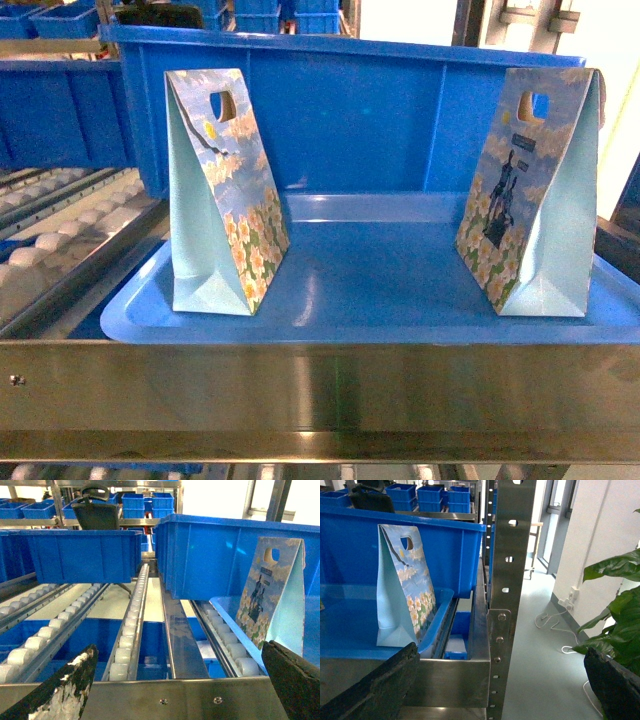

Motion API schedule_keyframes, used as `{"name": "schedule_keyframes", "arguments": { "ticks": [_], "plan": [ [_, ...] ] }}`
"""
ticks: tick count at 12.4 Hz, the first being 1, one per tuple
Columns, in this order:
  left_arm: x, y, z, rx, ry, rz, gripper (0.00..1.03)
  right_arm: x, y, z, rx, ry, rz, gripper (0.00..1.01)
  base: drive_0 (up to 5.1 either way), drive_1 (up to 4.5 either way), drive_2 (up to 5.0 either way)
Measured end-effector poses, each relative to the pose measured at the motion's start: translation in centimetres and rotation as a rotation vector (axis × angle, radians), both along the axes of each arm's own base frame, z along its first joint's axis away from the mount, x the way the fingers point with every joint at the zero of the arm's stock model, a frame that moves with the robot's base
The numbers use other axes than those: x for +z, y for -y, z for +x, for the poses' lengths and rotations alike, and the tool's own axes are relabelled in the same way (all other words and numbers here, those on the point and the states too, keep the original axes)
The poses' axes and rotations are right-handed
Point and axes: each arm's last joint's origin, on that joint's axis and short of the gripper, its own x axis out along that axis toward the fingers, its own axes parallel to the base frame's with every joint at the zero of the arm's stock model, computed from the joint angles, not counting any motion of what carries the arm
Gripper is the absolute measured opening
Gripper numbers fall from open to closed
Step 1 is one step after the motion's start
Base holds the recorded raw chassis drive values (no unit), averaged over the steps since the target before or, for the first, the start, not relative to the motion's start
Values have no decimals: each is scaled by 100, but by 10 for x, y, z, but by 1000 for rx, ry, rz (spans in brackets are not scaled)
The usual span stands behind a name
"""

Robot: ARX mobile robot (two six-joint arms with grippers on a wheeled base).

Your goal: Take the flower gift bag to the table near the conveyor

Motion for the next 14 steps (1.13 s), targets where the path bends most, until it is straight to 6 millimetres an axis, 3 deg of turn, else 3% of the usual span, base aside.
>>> {"name": "schedule_keyframes", "arguments": {
  "ticks": [3,6,9,12,14],
  "plan": [
    [8,3,7,-13,61,22,98,4,-1,1,21,40,-2,98,0,0,0],
    [20,8,36,-35,100,45,98,10,-8,26,58,17,9,98,0,0,0],
    [65,30,86,-107,184,31,98,54,-21,71,113,95,34,98,0,0,0],
    [85,52,112,-142,190,19,98,77,-38,105,179,81,54,98,0,0,0],
    [98,70,142,-144,166,24,98,87,-47,136,188,-27,85,98,0,0,0]
  ]
}}
